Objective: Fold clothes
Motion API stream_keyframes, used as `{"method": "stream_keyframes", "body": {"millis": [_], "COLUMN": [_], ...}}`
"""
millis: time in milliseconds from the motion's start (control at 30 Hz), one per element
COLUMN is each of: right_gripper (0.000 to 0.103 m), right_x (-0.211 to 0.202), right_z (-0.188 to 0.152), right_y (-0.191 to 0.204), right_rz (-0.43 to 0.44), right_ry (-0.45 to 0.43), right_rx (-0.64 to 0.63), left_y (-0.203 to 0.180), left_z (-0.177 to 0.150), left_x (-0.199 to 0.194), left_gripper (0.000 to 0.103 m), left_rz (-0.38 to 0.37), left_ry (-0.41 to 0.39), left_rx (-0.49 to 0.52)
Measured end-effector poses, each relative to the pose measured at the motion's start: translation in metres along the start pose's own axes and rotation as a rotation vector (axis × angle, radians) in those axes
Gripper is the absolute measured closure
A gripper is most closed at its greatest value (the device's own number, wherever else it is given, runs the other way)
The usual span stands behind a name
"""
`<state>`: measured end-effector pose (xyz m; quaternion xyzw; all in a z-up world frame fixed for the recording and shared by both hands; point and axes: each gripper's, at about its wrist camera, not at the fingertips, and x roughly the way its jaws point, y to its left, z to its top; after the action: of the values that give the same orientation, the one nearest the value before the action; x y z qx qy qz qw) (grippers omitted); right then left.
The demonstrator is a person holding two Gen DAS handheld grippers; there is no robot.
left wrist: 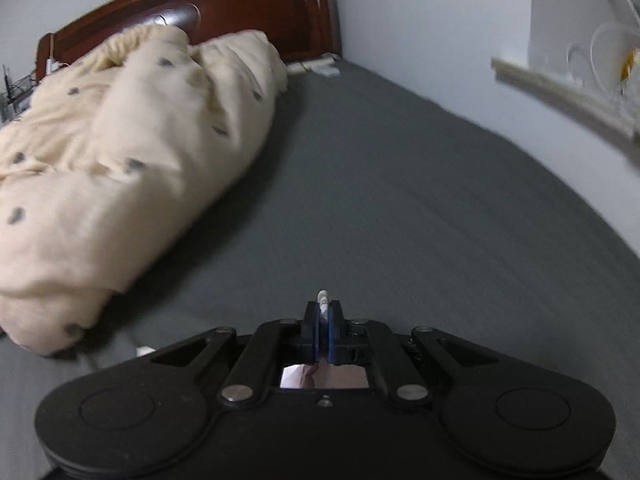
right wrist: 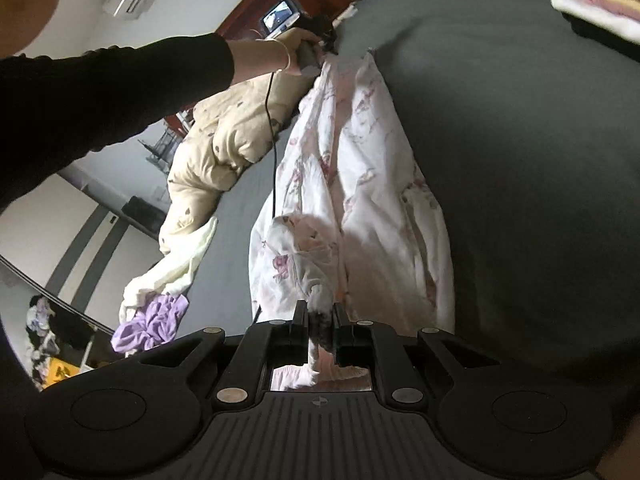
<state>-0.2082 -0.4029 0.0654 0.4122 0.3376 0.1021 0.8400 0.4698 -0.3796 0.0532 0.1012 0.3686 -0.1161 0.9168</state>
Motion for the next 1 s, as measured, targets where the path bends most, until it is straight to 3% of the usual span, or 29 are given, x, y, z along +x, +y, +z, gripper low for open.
{"method": "stream_keyframes", "body": {"millis": [367,433,467,533,600,667,767,867,1000], "right_gripper": [0.092,0.092,0.092,0.092,0.092,0.092,0.092,0.092,0.092], "right_x": [0.0,0.004,0.004,0.004,0.006,0.006,0.004,0.002,0.003], "right_z": [0.0,0.001,0.001,0.002,0.003,0.004,0.002,-0.001,-0.01], "right_y": [-0.015,-0.012,-0.011,-0.009,-0.005,-0.003,0.0,0.003,0.006], "right_rz": [-0.022,-0.022,-0.022,-0.017,-0.011,-0.009,-0.018,-0.04,-0.096], "right_ry": [0.02,0.021,0.019,0.012,0.002,-0.011,-0.026,-0.038,-0.05], "right_rx": [0.037,0.039,0.041,0.039,0.033,0.028,0.019,0.003,-0.024], "left_y": [-0.027,-0.025,-0.024,-0.021,-0.016,-0.008,0.012,0.039,0.069], "left_z": [-0.031,-0.03,-0.027,-0.019,-0.007,0.0,-0.004,-0.035,-0.113], "left_x": [0.045,0.042,0.04,0.028,0.008,-0.015,-0.06,-0.12,-0.221], "left_gripper": [0.097,0.089,0.08,0.075,0.059,0.049,0.048,0.048,0.043], "left_rz": [0.0,-0.008,-0.019,-0.052,-0.062,-0.069,-0.126,-0.269,-0.411], "left_ry": [0.056,0.047,0.048,0.029,0.003,-0.021,-0.016,0.033,0.045], "left_rx": [0.011,-0.015,-0.03,-0.049,-0.039,-0.025,-0.032,-0.048,0.069]}}
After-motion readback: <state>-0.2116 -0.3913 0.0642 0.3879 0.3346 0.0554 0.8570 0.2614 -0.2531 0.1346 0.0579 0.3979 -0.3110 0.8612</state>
